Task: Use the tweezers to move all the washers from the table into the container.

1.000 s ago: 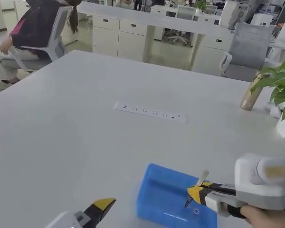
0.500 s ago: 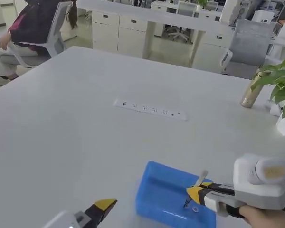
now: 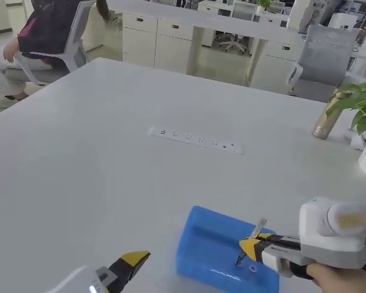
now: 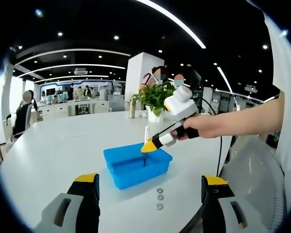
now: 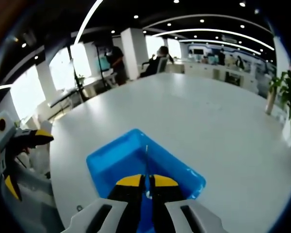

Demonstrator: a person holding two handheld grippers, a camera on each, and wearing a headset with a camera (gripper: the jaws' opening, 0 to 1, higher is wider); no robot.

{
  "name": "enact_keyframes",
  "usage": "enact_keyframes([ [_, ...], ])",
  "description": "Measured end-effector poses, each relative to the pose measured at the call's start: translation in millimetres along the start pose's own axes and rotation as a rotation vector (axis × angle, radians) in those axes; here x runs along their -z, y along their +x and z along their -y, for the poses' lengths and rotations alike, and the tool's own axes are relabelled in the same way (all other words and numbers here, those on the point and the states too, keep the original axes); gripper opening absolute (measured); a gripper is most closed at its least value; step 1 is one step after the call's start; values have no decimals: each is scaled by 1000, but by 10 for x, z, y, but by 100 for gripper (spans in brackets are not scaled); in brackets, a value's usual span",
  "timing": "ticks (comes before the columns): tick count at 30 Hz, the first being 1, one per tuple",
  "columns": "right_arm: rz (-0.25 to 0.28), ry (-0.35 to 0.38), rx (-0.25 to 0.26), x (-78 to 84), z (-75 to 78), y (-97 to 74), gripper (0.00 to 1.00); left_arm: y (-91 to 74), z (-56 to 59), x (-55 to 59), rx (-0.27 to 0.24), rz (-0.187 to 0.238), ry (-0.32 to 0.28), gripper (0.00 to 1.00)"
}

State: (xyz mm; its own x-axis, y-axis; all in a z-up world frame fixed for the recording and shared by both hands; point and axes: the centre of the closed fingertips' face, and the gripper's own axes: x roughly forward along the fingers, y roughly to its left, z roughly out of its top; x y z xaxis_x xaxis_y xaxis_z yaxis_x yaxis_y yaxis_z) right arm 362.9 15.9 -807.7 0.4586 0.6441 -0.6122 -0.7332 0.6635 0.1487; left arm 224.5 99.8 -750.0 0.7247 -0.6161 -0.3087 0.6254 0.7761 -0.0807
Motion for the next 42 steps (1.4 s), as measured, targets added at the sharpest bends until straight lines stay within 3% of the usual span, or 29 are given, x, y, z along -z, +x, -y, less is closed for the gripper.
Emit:
enact_keyframes([
  [11, 4, -2, 4, 5, 0, -22, 3, 0, -1, 2, -2, -1, 2, 88],
  [19, 43, -6, 0, -109, -83, -131, 3, 1, -2, 4, -4, -1, 2, 88],
  [37, 165, 11, -40, -353, -391, -508, 3, 5, 26, 26, 12, -16, 10, 87],
  [42, 161, 18, -117, -316, -619, -559, 3, 5, 28, 36, 14, -21, 11, 87],
])
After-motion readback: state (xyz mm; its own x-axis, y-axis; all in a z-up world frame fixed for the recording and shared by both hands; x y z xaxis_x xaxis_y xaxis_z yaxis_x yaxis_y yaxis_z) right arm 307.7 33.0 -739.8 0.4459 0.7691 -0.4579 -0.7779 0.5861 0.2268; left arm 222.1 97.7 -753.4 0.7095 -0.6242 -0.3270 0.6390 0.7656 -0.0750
